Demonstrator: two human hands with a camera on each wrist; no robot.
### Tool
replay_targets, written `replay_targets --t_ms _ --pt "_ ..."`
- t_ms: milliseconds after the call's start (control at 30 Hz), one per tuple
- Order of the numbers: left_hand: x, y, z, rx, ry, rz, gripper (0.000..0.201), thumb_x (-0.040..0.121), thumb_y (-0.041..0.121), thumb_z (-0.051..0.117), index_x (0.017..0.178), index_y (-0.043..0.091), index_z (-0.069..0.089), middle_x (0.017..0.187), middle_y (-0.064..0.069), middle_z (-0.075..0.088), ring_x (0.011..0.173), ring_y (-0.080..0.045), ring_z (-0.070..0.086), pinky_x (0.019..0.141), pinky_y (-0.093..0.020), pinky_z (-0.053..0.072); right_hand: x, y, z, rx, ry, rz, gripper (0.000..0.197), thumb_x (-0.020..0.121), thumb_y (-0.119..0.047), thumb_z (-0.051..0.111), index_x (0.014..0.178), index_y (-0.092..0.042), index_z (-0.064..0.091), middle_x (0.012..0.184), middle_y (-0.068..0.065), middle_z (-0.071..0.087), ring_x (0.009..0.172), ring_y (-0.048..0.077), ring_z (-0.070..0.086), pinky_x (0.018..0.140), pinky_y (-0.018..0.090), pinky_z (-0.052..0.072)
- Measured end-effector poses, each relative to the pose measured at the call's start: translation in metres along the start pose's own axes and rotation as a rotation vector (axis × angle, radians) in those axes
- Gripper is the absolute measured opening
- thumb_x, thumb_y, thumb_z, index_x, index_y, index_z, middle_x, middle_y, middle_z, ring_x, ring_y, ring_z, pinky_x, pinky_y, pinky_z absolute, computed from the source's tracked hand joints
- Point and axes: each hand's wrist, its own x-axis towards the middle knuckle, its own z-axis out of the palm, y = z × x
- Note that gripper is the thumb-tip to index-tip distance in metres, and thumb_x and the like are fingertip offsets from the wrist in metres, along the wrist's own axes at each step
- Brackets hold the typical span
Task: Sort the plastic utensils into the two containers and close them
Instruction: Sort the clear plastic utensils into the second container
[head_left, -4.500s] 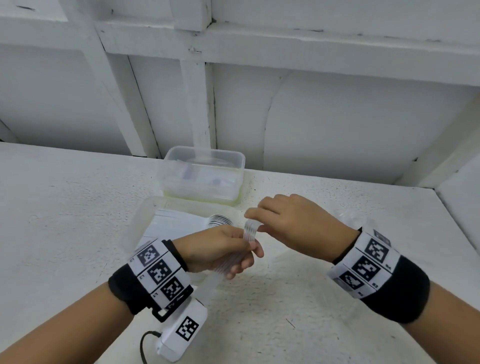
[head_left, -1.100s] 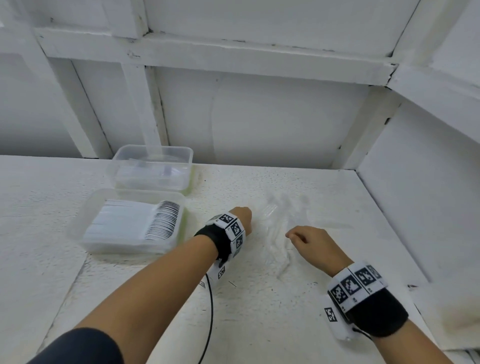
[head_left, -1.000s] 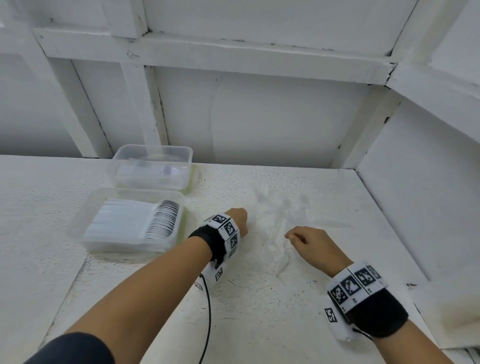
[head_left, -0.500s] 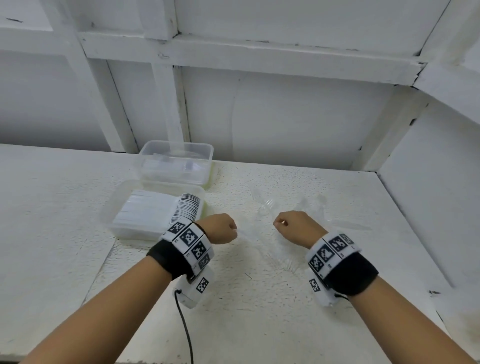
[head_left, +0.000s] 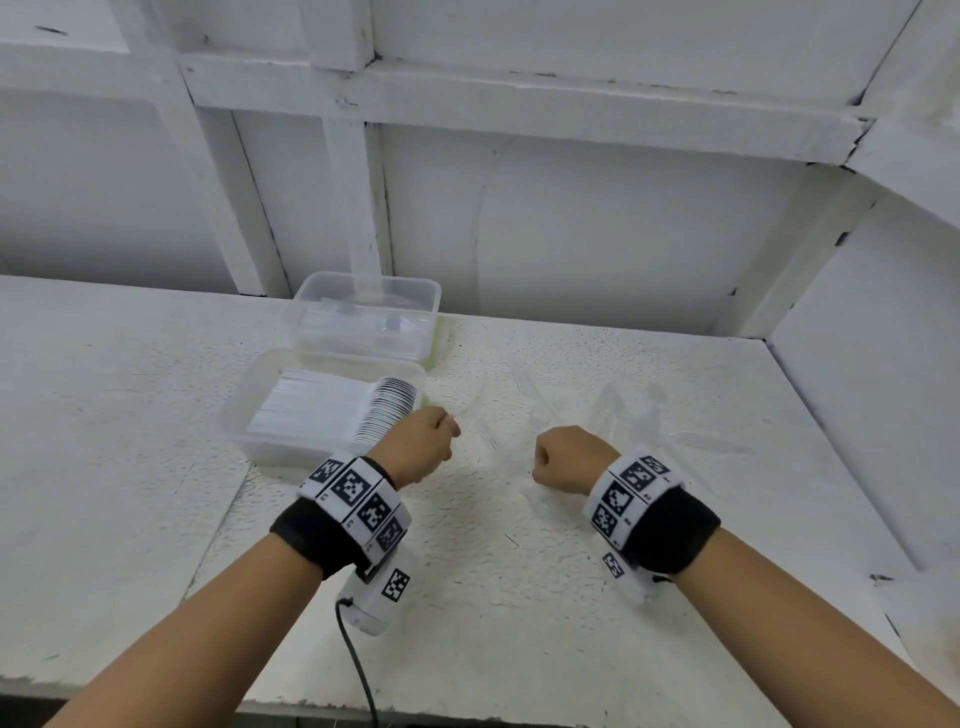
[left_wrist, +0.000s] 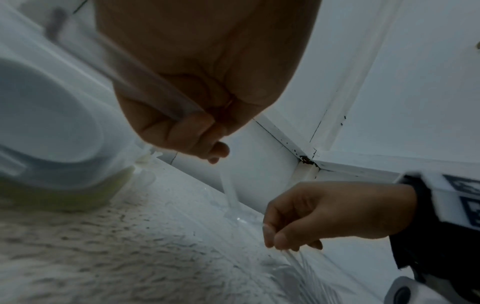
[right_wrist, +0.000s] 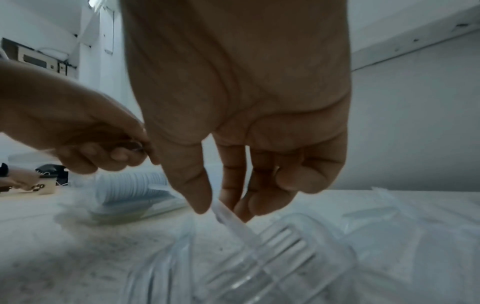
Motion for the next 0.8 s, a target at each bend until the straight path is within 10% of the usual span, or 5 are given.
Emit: replay_targets --t_ms 433,567,800 --pt "0.018 0.013 0.025 -0.238 0.134 -0.031 0.013 0.094 0.019 0.037 0.090 0.010 0.046 0.068 -0.001 0.037 0.055 -0.013 0.030 0.043 -0.021 0.025 -0.054 0.011 -0.024 0.524 0.094 -0.259 0.012 0.089 -0.011 0.054 0.079 -0.019 0.053 0.079 -0.004 0.063 0.079 0.012 0.064 0.076 0.026 0.052" --pt "0.032 0.010 0.036 -0.122 0.111 -0.006 0.016 0.092 0.020 0.043 0.080 0.010 0.041 0.066 -0.002 0.036 0.055 -0.014 0.031 0.050 -0.025 0.027 -0.060 0.018 -0.033 0.994 0.134 -0.155 0.013 0.092 -0.001 0.044 0.083 -0.010 0.047 0.074 0.008 0.059 0.070 0.018 0.064 0.068 0.036 0.057" --pt "0.059 0.032 0.061 0.347 -0.003 0.043 0.027 0.090 0.029 0.050 0.066 0.017 0.045 0.066 0.002 0.046 0.059 -0.013 0.043 0.052 -0.024 0.032 -0.043 0.044 -0.034 0.952 0.309 0.117 0.023 0.091 -0.005 0.034 0.089 -0.021 0.051 0.074 0.003 0.049 0.059 0.012 0.043 0.051 0.023 0.038"
